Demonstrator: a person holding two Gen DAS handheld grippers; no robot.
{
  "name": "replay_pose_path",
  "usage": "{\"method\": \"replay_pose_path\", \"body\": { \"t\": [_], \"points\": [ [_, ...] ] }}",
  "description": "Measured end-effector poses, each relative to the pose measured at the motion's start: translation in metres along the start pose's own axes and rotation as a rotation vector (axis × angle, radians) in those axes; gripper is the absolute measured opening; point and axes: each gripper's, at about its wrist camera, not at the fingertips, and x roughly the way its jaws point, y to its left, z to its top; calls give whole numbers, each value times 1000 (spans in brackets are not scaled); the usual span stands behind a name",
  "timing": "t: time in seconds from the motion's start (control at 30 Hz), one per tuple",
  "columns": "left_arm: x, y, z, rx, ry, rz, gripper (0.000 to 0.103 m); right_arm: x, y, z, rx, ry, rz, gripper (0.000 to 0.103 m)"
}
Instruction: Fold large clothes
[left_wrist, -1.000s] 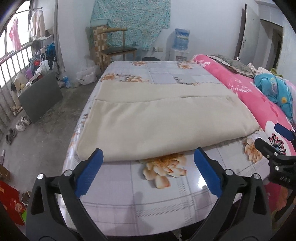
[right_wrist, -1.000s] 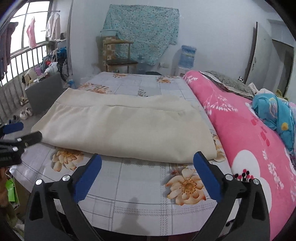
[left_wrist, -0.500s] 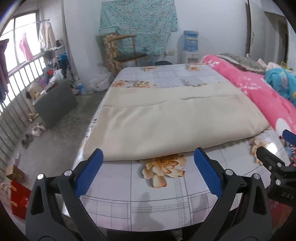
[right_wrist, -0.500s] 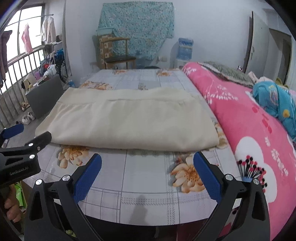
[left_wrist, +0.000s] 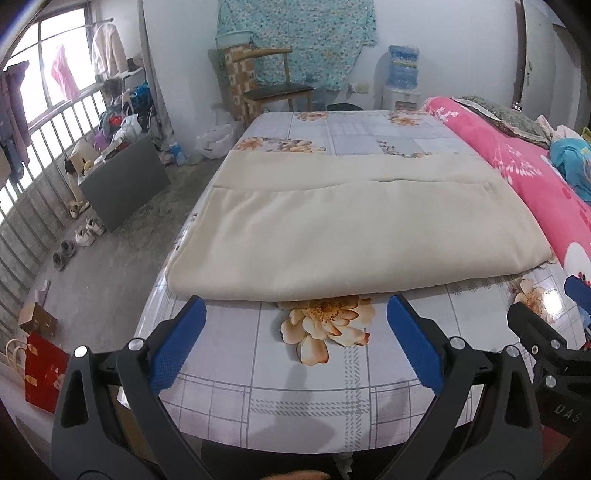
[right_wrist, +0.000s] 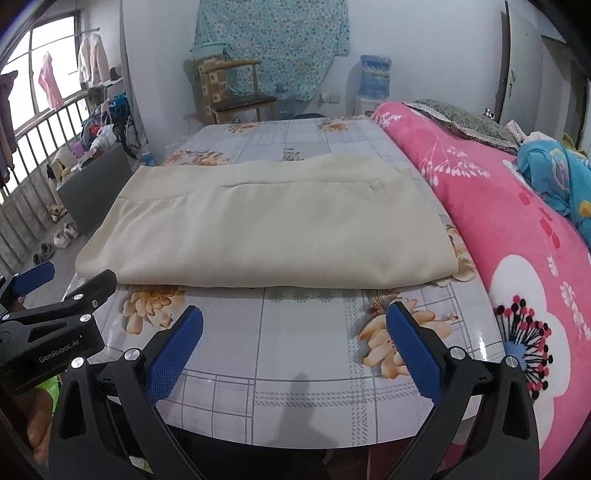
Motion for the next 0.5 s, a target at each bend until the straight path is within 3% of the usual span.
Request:
{"method": "replay_pose_path", "body": {
  "t": [0.3, 0.5],
  "points": [
    [9, 2, -5, -23, 61, -22, 95, 3, -3, -1, -6, 16, 7, 97],
    [8, 1, -7, -23, 61, -26, 95, 3, -2, 0, -15, 18, -4, 97]
  ]
}}
